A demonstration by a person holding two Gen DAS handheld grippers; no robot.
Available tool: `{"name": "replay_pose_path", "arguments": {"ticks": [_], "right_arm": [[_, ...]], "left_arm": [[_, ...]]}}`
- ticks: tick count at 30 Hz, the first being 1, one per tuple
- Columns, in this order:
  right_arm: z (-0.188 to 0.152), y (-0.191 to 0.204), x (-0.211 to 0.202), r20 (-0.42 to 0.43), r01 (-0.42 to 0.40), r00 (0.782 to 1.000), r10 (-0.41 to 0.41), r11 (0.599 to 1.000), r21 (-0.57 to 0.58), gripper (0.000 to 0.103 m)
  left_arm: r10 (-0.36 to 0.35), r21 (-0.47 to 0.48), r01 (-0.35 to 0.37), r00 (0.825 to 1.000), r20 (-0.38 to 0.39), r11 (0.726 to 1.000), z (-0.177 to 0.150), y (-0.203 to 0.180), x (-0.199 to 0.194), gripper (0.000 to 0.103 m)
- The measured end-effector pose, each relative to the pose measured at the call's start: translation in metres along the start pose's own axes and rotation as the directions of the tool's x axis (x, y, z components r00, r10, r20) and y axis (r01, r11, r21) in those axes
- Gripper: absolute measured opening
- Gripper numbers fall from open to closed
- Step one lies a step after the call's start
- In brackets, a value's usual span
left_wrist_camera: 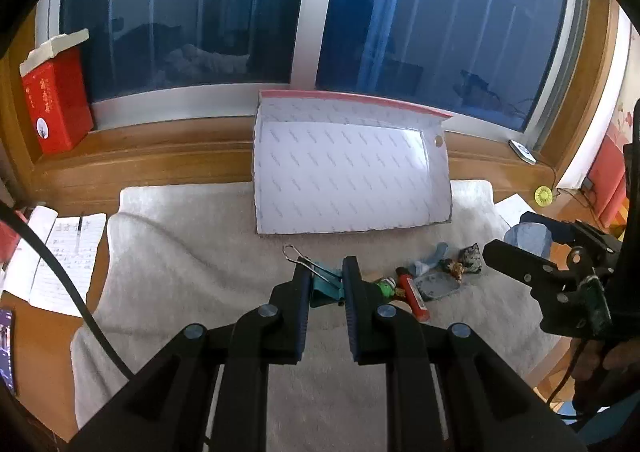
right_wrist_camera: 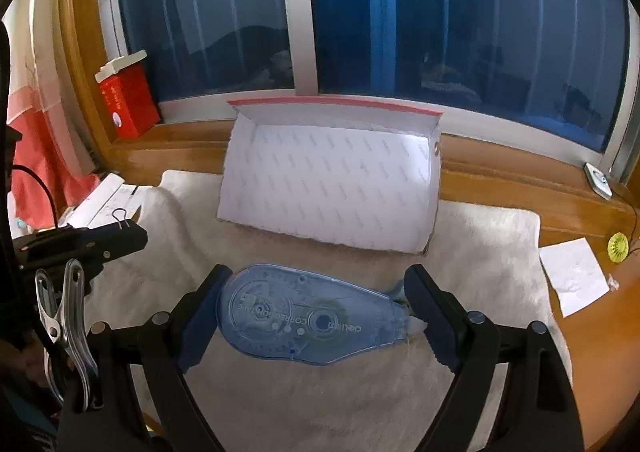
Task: Organize objects
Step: 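Carry the binder clip into the box with left tool while right carries correction tape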
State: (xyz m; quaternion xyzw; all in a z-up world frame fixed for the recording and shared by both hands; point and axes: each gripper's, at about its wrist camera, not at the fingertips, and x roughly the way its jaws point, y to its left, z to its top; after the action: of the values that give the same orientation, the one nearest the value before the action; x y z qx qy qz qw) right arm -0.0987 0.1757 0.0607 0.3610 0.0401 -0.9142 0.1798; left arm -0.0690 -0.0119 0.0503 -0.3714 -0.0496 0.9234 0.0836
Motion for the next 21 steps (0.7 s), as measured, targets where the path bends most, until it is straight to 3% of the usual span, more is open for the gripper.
{"name": "replay_pose_path", "arguments": {"ticks": [14, 21], "right_arm": [[0.008, 0.002, 0.036, -0.011, 0.041, 0.999, -0.041, 0.999, 0.03, 0.089], [0.021, 0.003, 0.054, 0.007, 0.049, 0.999, -0.049, 0.999, -0.012, 0.089]], "left_arm": [[-0.023, 0.03, 0.024, 0.999, -0.029, 0.999, 0.003, 0.016, 0.026, 0.015], [-0.037, 0.054, 0.038, 0.999, -0.021, 0.998, 0.017, 0.017, 0.042, 0.015]]}}
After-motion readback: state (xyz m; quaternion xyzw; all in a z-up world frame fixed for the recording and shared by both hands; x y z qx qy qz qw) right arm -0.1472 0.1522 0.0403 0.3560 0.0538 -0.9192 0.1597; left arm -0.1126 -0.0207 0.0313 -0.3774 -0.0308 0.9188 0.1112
